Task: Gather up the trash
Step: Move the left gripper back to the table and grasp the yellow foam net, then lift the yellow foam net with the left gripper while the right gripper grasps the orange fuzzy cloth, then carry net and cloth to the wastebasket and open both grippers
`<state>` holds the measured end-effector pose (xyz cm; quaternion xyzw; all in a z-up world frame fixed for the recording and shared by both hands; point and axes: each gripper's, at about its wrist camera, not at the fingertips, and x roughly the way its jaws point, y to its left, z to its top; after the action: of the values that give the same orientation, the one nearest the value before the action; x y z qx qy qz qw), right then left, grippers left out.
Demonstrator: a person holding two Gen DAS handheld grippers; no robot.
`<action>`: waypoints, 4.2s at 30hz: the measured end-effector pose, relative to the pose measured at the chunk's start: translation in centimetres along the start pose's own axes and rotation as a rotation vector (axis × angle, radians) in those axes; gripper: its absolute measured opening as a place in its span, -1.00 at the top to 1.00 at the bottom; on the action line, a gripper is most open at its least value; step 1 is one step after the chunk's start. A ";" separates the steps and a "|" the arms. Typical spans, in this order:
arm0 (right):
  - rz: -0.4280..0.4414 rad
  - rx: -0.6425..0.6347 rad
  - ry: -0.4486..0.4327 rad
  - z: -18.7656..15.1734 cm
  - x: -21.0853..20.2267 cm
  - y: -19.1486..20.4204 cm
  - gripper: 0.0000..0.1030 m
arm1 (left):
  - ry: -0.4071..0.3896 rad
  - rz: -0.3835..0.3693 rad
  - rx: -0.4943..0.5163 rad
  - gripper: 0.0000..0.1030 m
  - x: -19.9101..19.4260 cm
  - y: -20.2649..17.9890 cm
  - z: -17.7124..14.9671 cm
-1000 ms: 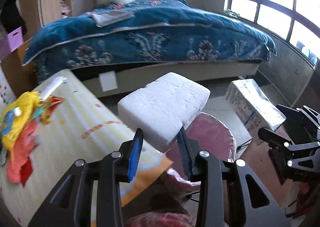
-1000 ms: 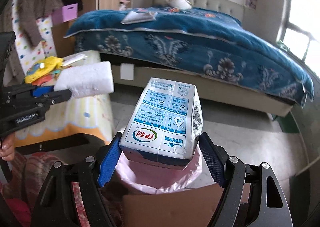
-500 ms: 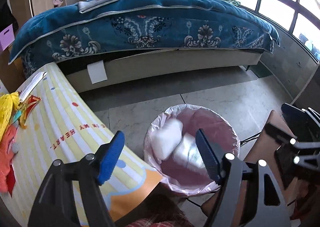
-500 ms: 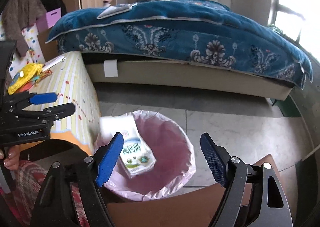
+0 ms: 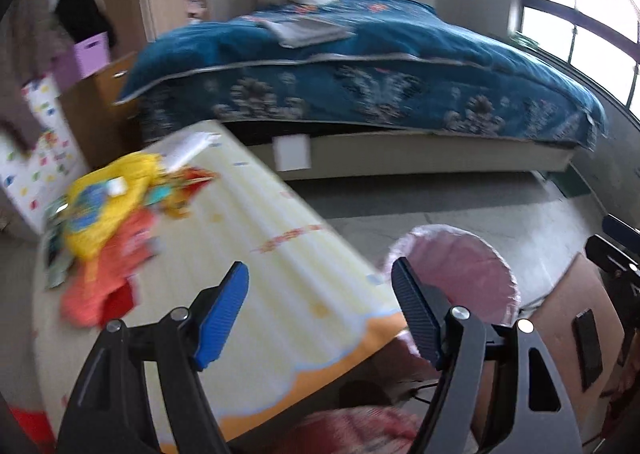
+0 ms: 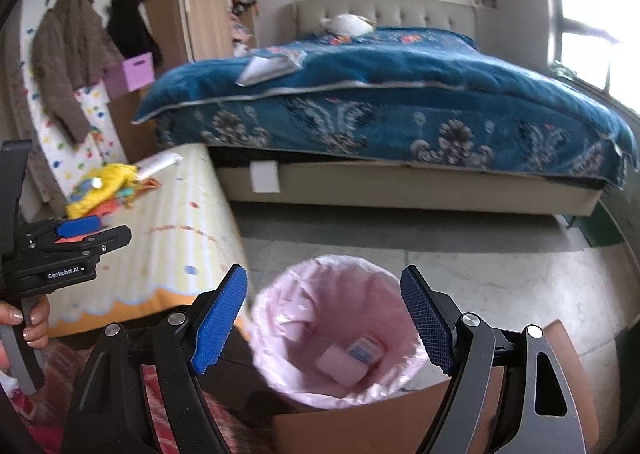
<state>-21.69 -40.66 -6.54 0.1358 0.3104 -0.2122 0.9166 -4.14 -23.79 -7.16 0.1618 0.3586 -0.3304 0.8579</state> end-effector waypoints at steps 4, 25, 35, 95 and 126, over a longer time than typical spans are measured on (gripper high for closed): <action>0.090 -0.073 -0.016 0.9 -0.6 3.9 -0.54 | -0.023 0.087 -0.071 -0.46 -3.1 3.9 -1.3; 0.282 -0.315 -0.066 6.4 4.8 23.0 -0.38 | -0.031 0.305 -0.352 -0.67 -4.2 21.1 -4.0; 0.250 -0.292 -0.076 9.2 10.0 23.0 -0.44 | 0.030 0.194 -0.349 -0.67 4.6 21.7 1.2; 0.466 -0.514 0.295 2.1 19.7 40.1 -0.27 | -0.066 0.460 -0.482 0.77 -5.2 31.8 -8.4; 0.735 -0.470 0.040 6.7 3.8 32.9 0.57 | -0.162 0.438 -0.463 0.76 -12.9 25.7 -7.1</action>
<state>0.06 -15.68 0.09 0.0289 0.2991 0.2071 0.9310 3.05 4.37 -1.71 0.0092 0.3115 -0.0596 0.9483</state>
